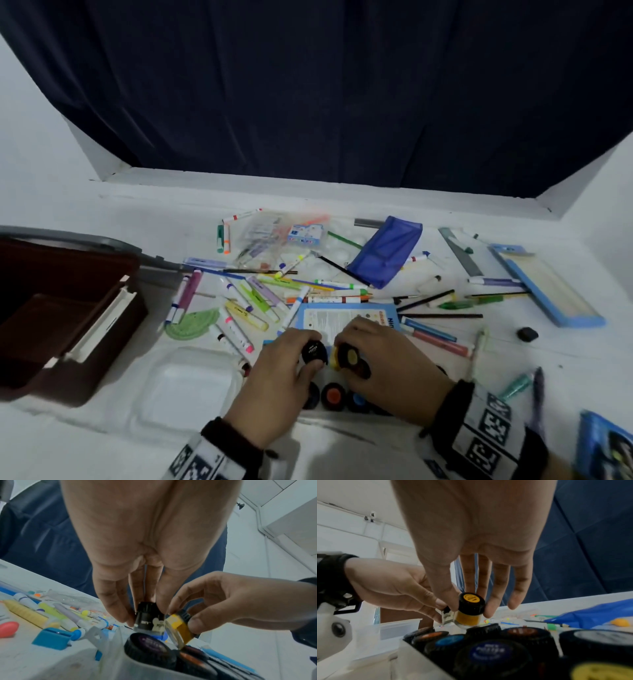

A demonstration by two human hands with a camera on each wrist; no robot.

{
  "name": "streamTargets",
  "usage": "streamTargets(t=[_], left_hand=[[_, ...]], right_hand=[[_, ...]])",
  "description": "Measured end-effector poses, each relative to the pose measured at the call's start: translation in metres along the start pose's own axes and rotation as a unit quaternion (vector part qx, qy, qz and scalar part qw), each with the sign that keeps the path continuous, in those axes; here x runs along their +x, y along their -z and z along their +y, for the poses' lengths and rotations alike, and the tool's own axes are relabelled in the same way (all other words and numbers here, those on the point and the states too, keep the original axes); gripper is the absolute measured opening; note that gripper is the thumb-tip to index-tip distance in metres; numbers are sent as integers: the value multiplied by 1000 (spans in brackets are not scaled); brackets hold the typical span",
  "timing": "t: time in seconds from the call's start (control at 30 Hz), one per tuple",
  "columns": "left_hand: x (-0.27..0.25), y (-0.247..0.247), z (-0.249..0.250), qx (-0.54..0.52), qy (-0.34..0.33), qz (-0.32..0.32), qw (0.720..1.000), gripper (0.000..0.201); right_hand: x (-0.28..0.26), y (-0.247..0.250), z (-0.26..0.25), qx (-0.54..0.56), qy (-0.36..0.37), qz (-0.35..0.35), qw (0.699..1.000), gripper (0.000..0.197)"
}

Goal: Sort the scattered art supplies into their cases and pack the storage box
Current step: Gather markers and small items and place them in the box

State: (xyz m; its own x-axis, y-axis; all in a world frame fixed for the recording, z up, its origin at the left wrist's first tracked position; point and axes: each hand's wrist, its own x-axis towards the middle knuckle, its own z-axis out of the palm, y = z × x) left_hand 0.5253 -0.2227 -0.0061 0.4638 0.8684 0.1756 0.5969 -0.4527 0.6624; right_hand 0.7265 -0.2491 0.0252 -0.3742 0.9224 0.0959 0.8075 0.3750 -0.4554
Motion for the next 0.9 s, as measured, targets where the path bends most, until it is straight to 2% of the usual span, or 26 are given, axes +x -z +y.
streamTargets(t=[0.17, 0.33, 0.53, 0.63, 0.7, 0.73, 0.83, 0.9], left_hand=[[1, 2, 2, 16, 6, -24, 1000, 34], [2, 9, 4, 14, 14, -44, 999, 34], [-1, 10, 4, 78, 17, -89, 993, 37], [-4, 8, 2, 74, 25, -85, 993, 40], [-5, 10, 3, 69, 28, -87, 993, 42], [-6, 11, 4, 65, 30, -89, 993, 43], [-8, 14, 4, 58, 31, -95, 993, 54], [-11, 15, 3, 56, 32, -115, 991, 69]], right_hand=[[0, -8, -1, 0, -12, -16, 1000, 17], [1, -8, -6, 10, -53, -20, 998, 36], [8, -2, -16, -10, -71, -33, 997, 18], [12, -10, -18, -37, -90, -58, 994, 14], [11, -14, -20, -37, -101, -50, 993, 11], [10, -16, -20, -34, -108, -45, 993, 12], [-2, -11, -20, -27, -148, -19, 989, 38], [-14, -5, -15, -35, -170, -2, 985, 39]])
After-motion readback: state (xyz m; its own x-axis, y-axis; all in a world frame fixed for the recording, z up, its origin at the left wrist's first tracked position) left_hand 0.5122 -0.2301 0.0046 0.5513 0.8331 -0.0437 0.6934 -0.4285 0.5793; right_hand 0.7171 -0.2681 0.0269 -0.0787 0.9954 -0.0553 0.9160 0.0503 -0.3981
